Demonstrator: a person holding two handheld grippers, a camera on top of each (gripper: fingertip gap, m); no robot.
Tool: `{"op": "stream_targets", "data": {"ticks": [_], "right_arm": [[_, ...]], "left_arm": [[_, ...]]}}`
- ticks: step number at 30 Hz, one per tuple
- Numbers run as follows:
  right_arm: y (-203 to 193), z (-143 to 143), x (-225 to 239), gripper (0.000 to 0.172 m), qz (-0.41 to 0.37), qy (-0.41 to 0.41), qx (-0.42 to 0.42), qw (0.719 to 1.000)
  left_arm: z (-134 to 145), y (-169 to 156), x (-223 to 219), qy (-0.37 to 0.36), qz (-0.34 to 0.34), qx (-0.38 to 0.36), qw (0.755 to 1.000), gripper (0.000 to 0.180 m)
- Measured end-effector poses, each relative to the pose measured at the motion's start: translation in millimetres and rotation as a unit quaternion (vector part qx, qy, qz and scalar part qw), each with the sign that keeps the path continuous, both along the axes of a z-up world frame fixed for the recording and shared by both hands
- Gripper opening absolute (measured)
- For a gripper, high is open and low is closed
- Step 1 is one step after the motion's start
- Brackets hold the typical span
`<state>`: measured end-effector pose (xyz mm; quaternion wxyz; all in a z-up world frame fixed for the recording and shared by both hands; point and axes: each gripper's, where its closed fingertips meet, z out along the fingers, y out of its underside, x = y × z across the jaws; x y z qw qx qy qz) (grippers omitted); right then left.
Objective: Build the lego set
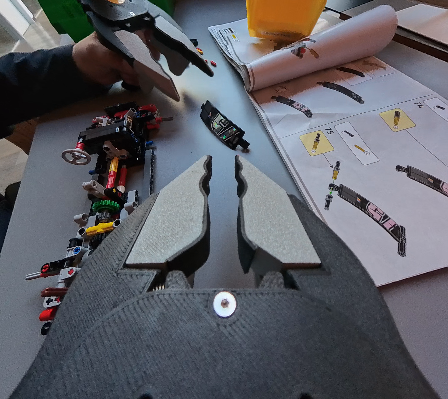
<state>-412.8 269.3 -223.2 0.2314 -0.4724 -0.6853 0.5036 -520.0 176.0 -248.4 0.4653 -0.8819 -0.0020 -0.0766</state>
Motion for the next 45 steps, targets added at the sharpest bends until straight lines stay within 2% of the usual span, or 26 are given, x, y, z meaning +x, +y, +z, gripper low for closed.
{"op": "stream_targets", "data": {"ticks": [4,7,11,16,23,30,34,38,45], "right_arm": [[1,1,0,0.016,0.000,0.002,-0.008,1.000],[0,0,0,0.016,0.002,-0.001,-0.004,1.000],[-1,-2,0,0.016,0.003,-0.005,0.002,1.000],[0,-1,0,0.016,0.002,-0.007,-0.006,1.000],[2,0,0,0.016,-0.001,-0.006,-0.015,1.000],[2,1,0,0.016,-0.001,-0.005,-0.019,1.000],[2,0,1,0.016,0.000,-0.005,-0.015,1.000],[1,0,1,0.016,0.002,-0.005,-0.011,1.000],[1,0,1,0.016,0.002,-0.005,-0.011,1.000]], "left_arm": [[-6,11,9,0.006,-0.033,-0.018,0.999,0.068],[-12,18,15,0.011,-0.055,-0.036,0.998,0.060],[-20,19,18,0.021,-0.065,-0.062,0.996,0.039],[-20,18,22,0.059,-0.074,-0.058,0.994,0.013],[-14,18,23,0.064,-0.074,-0.036,0.995,0.001],[-2,16,21,0.014,-0.068,-0.005,0.998,0.000],[1,12,33,-0.013,-0.106,0.004,0.994,0.000],[-2,7,50,-0.032,-0.153,-0.011,0.988,0.000],[-13,6,55,-0.019,-0.161,-0.047,0.986,0.000]]}}
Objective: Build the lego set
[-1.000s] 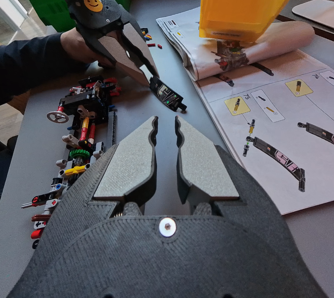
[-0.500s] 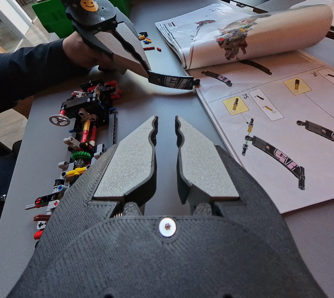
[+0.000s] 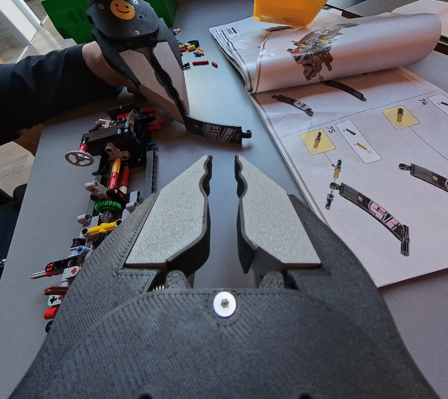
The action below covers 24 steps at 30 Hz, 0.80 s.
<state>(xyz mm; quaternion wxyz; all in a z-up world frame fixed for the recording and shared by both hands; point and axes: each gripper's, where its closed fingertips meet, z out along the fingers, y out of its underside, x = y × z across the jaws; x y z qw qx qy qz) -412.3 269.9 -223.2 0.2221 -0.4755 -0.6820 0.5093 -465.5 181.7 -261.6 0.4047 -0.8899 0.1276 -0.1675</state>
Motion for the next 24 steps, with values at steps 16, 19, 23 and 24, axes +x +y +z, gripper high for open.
{"op": "stream_targets", "data": {"ticks": [16,19,23,24], "right_arm": [[0.8,0.5,-0.8,0.016,-0.003,0.000,-0.004,1.000],[2.1,-0.1,-1.2,0.017,-0.006,-0.002,-0.005,1.000],[5.6,-1.8,-1.9,0.017,-0.015,-0.009,-0.006,1.000],[6.1,-1.6,-2.1,0.017,-0.016,-0.008,-0.007,1.000]], "left_arm": [[-3.1,1.7,-4.3,-0.008,0.015,-0.014,1.000,0.013],[-3.2,1.8,-4.5,-0.009,0.016,-0.014,1.000,0.014],[-3.4,1.9,-4.6,-0.009,0.016,-0.015,1.000,0.015],[-3.5,1.9,-4.6,-0.009,0.016,-0.015,1.000,0.015]]}}
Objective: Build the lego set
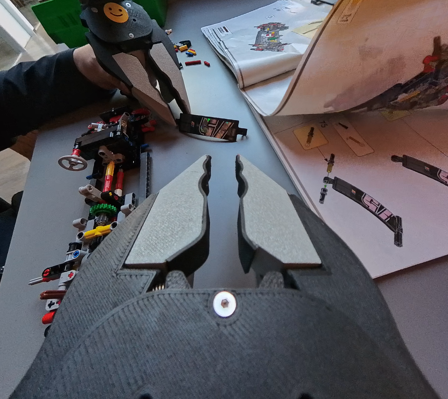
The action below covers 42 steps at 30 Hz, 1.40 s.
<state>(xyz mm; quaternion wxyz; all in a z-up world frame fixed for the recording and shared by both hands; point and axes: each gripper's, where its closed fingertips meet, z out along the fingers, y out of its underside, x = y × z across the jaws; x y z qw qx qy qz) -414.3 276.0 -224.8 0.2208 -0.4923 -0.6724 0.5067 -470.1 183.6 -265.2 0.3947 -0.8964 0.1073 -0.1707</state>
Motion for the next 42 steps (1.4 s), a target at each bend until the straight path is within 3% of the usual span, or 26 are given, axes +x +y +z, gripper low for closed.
{"op": "stream_targets", "data": {"ticks": [18,26,32,38,42], "right_arm": [[27,-11,-3,0.026,-0.063,-0.044,-0.027,0.997],[71,-21,-1,0.029,-0.179,-0.058,0.044,0.981],[76,-33,0,0.040,-0.188,-0.105,0.019,0.976],[78,-42,-4,0.035,-0.190,-0.135,0.012,0.972],[78,-42,-8,0.033,-0.180,-0.138,-0.004,0.974]], "left_arm": [[-1,0,0,0.000,0.000,-0.002,1.000,0.017],[-1,0,0,0.000,-0.001,-0.002,1.000,0.019],[10,0,0,-0.024,0.001,0.026,0.999,0.035],[22,5,-8,-0.064,0.029,0.052,0.996,0.042],[26,14,-36,-0.001,0.103,0.052,0.993,0.045]]}}
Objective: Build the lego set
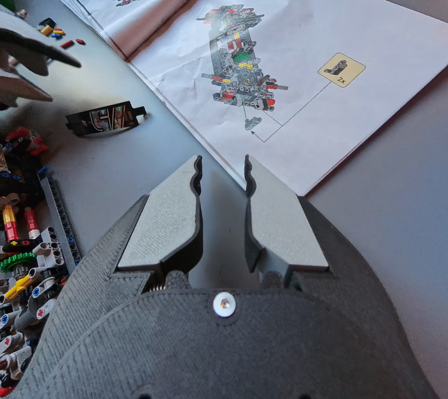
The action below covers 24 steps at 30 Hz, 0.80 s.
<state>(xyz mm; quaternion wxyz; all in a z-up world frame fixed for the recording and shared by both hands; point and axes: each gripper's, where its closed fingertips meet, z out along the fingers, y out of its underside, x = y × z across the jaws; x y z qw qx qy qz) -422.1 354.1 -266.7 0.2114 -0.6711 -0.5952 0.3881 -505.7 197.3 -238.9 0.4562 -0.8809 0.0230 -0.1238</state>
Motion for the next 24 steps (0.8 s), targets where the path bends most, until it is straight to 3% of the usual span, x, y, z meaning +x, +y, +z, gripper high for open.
{"op": "stream_targets", "data": {"ticks": [4,9,13,24], "right_arm": [[0,1,-2,0.030,0.006,0.002,-0.032,0.999],[0,2,-2,0.031,0.009,0.005,-0.052,0.999],[-1,1,-2,0.032,0.012,0.005,-0.044,0.999],[-2,2,-2,0.032,0.017,0.006,-0.060,0.998]], "left_arm": [[10,14,-20,0.108,0.038,-0.011,0.993,0.048],[19,58,-11,0.170,0.002,-0.009,0.985,0.051],[10,90,-1,0.215,-0.031,-0.017,0.976,0.058],[-14,110,-1,0.333,-0.069,-0.039,0.940,0.060]]}}
